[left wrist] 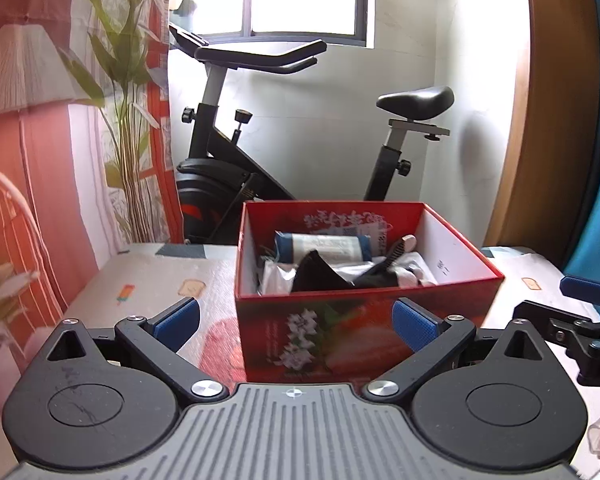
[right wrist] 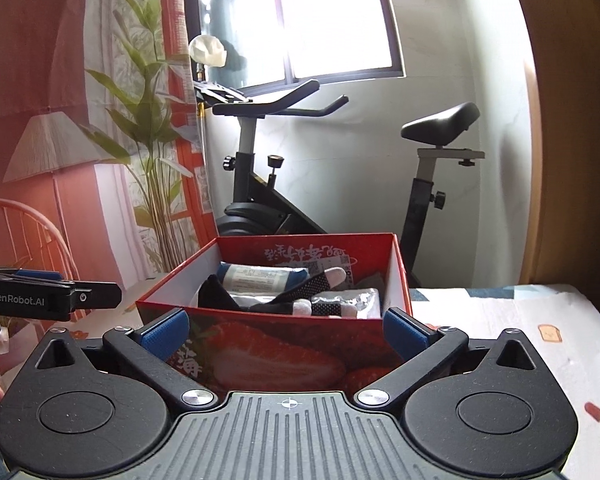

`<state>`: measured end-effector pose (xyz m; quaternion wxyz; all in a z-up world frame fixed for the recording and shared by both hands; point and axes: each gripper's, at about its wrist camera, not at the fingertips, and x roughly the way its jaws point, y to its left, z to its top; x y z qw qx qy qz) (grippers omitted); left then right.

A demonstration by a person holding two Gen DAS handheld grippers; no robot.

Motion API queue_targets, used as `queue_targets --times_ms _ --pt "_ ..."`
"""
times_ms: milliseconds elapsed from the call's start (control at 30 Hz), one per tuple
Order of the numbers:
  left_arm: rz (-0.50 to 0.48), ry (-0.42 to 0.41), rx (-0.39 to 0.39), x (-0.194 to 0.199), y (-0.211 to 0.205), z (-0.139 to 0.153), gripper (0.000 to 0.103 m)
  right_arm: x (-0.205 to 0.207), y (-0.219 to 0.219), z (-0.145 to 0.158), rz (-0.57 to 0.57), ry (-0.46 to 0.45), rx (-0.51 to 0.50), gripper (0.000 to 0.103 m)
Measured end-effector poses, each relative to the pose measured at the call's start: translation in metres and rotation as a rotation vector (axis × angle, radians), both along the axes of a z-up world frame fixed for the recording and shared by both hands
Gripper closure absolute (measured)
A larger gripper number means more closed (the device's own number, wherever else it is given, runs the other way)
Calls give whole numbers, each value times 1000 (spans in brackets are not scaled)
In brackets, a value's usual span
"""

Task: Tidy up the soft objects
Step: 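Move the left tool down toward the green fabric ball, then grasp the green fabric ball with the left gripper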

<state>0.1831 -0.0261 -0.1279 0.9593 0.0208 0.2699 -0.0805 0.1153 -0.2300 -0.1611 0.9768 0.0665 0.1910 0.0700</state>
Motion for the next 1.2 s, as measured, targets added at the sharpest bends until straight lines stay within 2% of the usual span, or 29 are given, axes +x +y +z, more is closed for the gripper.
queue_targets --times_ms 233,533,600,733,800,933,1067,1200 --pt "10 61 -33 -10 0 -22 0 -16 -7 -18 -40 34 11 0" --pt "24 157 -43 0 1 -52 0 -16 -17 -55 -85 93 -23 2" --pt "12 170 -41 4 -2 -57 0 -13 -19 -63 -80 108 -25 5" --pt "-27 196 -43 12 -12 -66 0 -2 -20 -78 -57 152 -74 22" --pt "-47 215 -57 19 -18 -71 0 5 -20 -85 -42 172 -101 24" --pt "-87 257 -140 37 -28 -82 3 20 -20 -98 -8 204 -119 32" --pt "-147 300 -174 57 -50 -95 13 33 -26 -109 20 231 -87 39" --pt "-224 307 -174 68 -73 -104 22 44 -29 -116 37 243 -76 41"
